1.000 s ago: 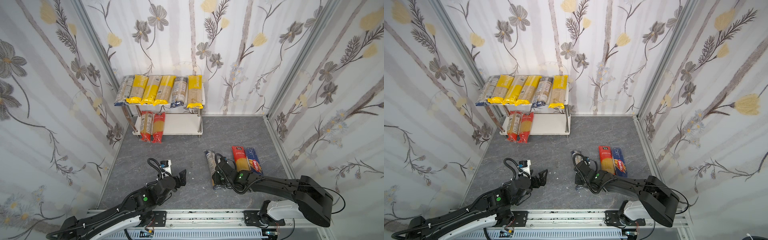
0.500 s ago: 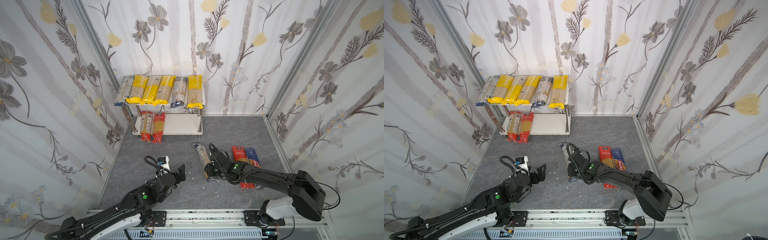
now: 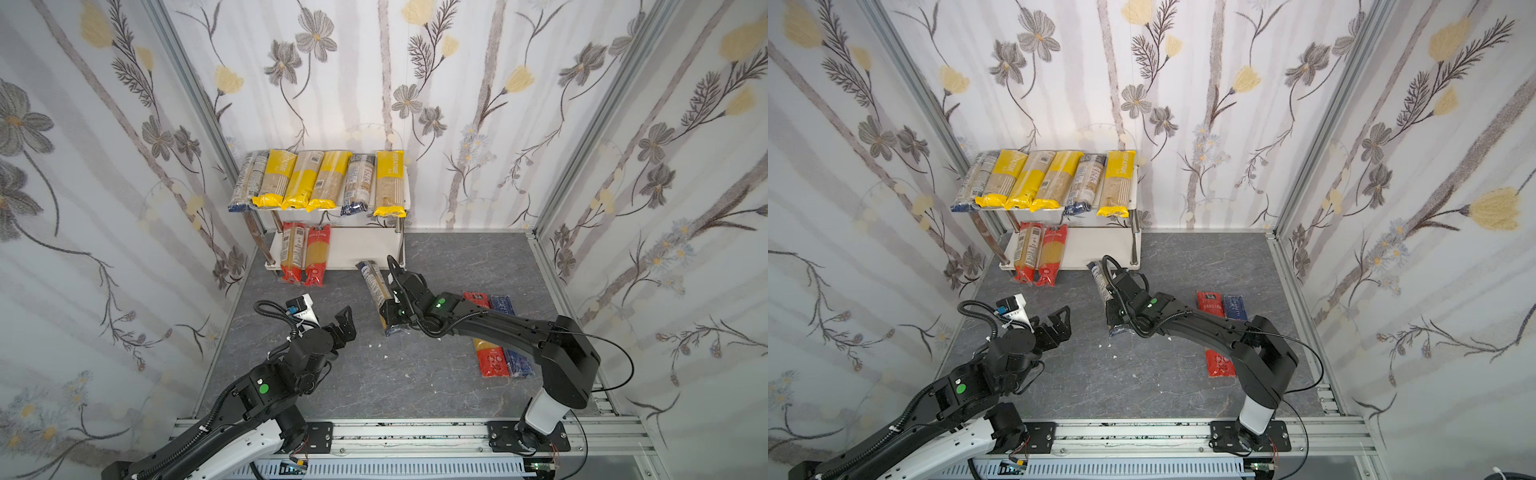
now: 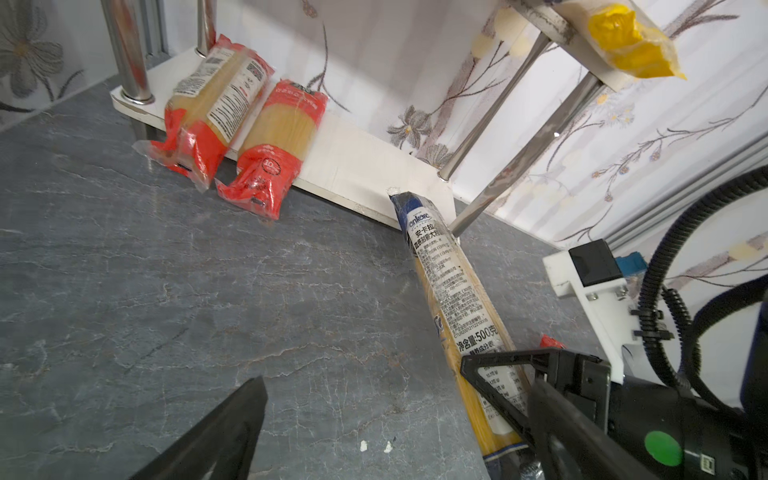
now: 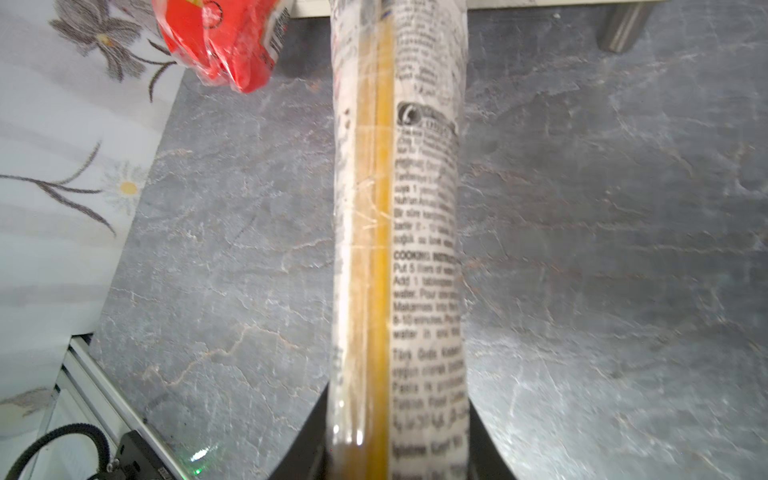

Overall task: Place and organize the pasta boxes and bags onto the shelf
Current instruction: 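Carry the white-labeled pack to the lower shelf with the right gripper, then stand the white-labeled pack beside the red packs and open the right gripper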

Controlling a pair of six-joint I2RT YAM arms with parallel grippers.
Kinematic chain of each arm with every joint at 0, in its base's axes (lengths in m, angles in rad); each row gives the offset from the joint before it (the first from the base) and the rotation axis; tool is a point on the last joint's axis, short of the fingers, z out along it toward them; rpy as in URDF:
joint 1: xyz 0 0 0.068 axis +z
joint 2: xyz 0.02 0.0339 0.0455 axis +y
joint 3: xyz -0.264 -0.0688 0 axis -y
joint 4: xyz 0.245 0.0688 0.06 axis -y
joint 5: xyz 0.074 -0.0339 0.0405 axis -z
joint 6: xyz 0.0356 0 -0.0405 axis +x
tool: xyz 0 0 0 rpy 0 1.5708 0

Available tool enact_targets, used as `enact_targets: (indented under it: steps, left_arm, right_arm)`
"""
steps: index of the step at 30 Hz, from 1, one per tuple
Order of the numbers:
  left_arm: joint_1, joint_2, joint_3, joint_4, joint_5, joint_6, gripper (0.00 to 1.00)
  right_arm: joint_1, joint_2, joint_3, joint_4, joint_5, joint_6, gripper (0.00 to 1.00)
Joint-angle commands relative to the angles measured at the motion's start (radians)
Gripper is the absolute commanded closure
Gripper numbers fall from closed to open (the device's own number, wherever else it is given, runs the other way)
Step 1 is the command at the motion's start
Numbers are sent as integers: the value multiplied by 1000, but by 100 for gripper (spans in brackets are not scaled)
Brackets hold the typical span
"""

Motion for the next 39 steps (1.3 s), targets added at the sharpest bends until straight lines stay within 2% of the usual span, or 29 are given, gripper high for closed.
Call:
enact_targets:
  steps: [1,7,22,25,32,39]
  left_arm:
    - [64,38,32,-50,33,38,0]
    - [155,48,62,-52,71,70,0]
    - [217,19,47,-70,91,95,0]
    - [221,20,46,-69,78,101,0]
    - [230,20,58,-70,70,127,0]
    - [232,8,55,-70,72,132,0]
  right_arm:
    - [-1,63,103,89,7,-36,94]
    - [-10,227,333,57,27,-42,93]
    - [-73,594,779,101,29,34,92]
    - [-91,648,845,105,49,61,90]
    - [-136,739,929,145,-3,102,89]
    - [-137,811,1005,192,-45,160,73]
